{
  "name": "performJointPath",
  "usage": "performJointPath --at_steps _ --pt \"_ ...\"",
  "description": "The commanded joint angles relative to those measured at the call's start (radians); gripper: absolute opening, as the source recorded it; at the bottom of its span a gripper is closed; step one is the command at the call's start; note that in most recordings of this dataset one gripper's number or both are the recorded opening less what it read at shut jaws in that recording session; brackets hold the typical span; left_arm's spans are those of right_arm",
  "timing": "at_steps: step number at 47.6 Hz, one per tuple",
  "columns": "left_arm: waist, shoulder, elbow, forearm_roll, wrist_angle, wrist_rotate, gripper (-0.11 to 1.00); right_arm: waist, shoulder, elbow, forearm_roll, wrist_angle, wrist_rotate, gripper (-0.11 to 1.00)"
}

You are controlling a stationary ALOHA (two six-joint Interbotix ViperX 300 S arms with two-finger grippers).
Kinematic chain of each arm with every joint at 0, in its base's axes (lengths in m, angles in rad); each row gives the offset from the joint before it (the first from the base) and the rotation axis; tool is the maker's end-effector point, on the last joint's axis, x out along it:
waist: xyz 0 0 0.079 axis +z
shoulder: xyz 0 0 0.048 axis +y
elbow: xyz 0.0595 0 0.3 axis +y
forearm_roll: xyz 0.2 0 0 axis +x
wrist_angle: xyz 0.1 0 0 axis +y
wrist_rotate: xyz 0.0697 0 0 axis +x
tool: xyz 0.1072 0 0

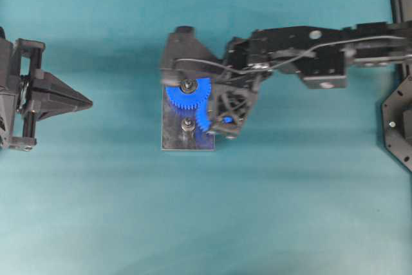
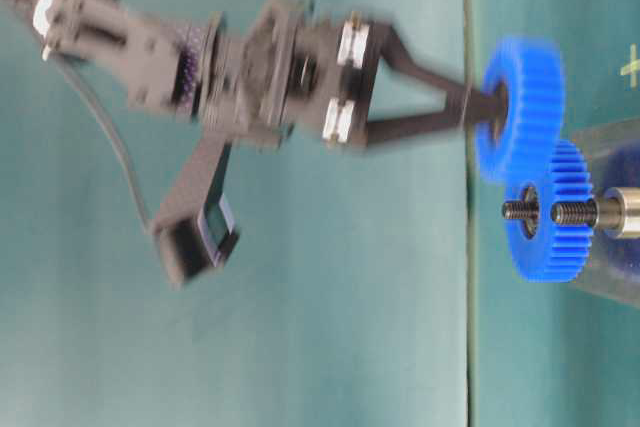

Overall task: Fit the small gear onto the shaft.
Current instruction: 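Lift the small gear and carry it over the empty shaft, then lower the small gear onto the shaft beside the large gear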

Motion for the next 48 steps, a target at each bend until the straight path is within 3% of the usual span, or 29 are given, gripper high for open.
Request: performJointPath --at_steps 1,17,48 --pt "0.003 0.0 -0.029 0.003 -0.009 -0.002 0.0 0.011 0.005 -0.052 0.002 -0.002 -0.003 0.34" --pt "0.002 0.0 -0.031 0.003 -0.009 -0.003 0.0 0.02 0.086 -0.138 0.002 -0.002 -0.006 0.34" --pt "0.003 0.0 -0.026 0.003 -0.008 -0.003 0.0 0.02 0.123 -0.156 0.002 0.002 -0.005 0.34"
